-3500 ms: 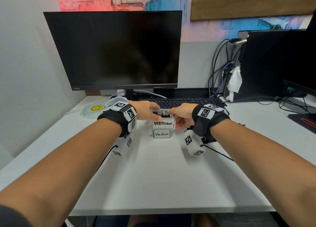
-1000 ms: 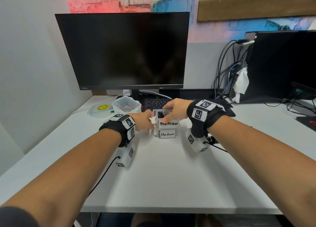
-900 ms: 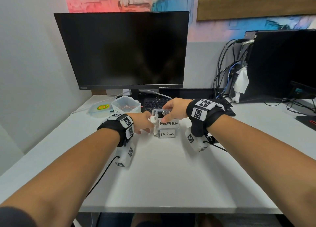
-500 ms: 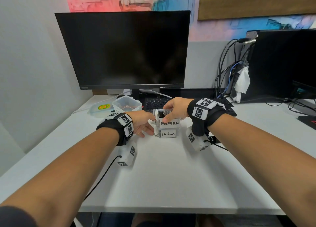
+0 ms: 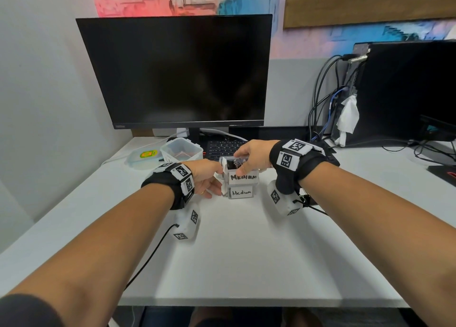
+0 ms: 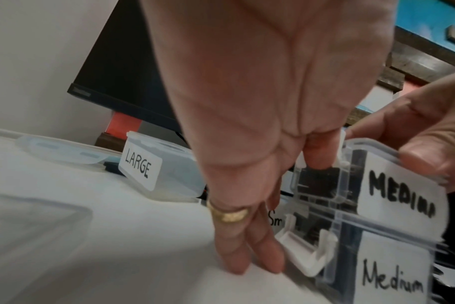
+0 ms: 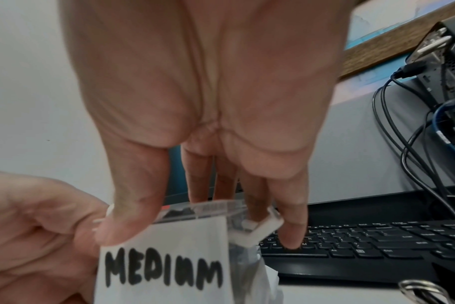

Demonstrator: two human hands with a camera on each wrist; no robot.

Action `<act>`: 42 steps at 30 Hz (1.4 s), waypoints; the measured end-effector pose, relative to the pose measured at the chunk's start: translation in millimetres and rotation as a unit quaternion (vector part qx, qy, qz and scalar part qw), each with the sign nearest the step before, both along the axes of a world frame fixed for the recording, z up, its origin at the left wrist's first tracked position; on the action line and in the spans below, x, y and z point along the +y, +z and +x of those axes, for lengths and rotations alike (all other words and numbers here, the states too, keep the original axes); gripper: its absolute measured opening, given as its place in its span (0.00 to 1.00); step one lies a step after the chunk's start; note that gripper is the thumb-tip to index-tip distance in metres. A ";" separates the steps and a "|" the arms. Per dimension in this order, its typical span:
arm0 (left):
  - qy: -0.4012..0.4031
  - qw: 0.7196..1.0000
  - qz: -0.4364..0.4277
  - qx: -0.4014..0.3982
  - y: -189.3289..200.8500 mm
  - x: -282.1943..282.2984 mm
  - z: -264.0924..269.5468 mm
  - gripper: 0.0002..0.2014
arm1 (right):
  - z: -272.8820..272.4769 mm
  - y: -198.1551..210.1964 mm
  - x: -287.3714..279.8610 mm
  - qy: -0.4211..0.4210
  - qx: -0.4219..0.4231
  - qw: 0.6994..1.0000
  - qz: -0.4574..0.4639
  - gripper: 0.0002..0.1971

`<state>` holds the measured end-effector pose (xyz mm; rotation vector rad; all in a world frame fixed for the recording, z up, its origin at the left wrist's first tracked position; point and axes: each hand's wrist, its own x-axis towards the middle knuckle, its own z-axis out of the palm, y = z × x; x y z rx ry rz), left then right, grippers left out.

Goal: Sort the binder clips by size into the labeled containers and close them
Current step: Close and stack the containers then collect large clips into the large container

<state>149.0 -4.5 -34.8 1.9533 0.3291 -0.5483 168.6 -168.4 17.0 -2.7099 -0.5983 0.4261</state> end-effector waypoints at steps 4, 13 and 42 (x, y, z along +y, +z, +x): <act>-0.012 1.000 0.014 -0.003 -3.0 -1.5 -0.7 0.14 | 0.5 0.0 -1.3 0.001 -0.001 1.000 -0.001 0.36; 0.003 0.999 0.052 -0.005 -0.4 0.6 0.0 0.10 | -0.2 -0.2 -1.5 0.008 -0.007 1.000 -0.001 0.35; 0.036 0.995 0.032 -0.083 21.6 -3.0 1.5 0.21 | 0.9 0.4 -3.4 0.013 -0.012 1.000 -0.001 0.35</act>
